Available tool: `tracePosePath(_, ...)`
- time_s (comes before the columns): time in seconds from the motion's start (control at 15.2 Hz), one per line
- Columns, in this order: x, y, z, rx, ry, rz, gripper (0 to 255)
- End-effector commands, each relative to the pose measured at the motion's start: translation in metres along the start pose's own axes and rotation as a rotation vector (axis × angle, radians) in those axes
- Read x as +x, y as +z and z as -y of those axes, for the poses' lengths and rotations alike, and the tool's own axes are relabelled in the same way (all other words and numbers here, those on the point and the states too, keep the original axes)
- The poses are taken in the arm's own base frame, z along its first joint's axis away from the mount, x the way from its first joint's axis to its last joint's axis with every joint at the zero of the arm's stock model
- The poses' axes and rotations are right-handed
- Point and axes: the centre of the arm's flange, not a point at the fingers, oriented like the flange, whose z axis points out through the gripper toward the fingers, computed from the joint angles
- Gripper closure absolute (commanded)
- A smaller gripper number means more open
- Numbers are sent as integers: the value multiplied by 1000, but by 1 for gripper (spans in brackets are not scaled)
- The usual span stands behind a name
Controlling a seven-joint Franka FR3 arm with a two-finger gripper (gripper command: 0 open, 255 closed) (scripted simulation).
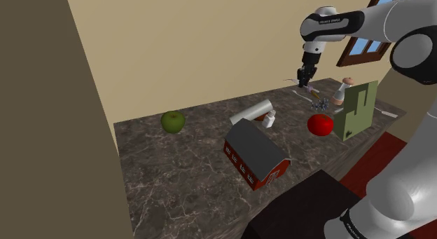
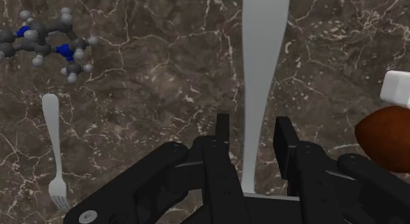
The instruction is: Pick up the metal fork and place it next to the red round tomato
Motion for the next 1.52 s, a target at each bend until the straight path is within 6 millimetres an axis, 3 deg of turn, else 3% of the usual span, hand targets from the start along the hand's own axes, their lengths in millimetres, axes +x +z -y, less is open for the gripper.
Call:
tracePosePath(0.0, 3, 1, -26, -1, -1, 0, 255)
tracePosePath(0.53, 14, -2, -129, -1, -1, 0, 255)
tracePosePath(1.45, 25, 71, -130, -1, -1, 0, 255)
